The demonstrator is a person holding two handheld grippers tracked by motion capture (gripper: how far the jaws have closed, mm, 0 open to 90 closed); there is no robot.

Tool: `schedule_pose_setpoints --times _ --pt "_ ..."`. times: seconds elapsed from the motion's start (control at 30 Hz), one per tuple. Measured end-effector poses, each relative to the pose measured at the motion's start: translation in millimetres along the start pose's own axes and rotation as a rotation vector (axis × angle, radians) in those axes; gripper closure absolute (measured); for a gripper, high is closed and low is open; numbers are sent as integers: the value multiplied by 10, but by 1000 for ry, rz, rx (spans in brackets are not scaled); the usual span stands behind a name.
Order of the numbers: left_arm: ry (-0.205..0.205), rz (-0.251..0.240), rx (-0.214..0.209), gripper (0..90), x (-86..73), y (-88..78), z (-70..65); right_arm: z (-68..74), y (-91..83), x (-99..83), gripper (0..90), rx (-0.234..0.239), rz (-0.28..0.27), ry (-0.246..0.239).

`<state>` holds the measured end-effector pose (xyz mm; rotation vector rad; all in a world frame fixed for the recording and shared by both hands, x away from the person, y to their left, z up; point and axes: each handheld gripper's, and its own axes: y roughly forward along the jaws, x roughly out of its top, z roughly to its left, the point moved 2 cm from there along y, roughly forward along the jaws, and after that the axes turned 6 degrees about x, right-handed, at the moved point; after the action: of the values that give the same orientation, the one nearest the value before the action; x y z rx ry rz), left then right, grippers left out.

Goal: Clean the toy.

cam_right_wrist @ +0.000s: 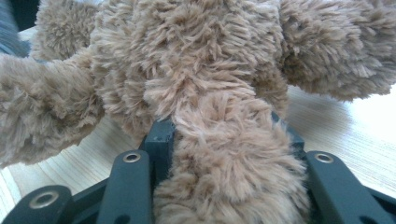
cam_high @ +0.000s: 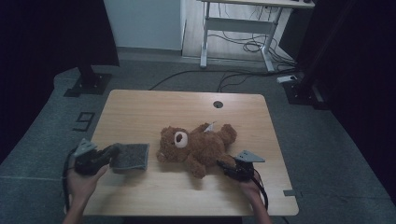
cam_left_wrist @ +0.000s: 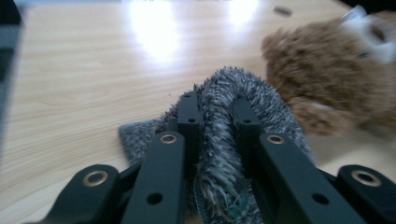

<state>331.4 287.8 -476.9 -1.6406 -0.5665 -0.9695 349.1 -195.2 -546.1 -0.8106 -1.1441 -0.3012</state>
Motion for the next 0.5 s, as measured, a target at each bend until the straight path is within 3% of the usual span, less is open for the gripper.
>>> schedule_pose_setpoints --times 0.1,0.23,0.33,0.5 --pt "-14 80 8 753 3 390 -14 -5 0 -1 542 4 1 2" --pt "4 185 31 719 -72 752 -45 -5 1 -1 541 4 2 0" --pt "37 234 64 715 -176 867 -58 -4 -1 -2 541 3 3 -1" --pt "25 234 65 713 -314 767 15 -3 -1 -4 540 3 3 -1"
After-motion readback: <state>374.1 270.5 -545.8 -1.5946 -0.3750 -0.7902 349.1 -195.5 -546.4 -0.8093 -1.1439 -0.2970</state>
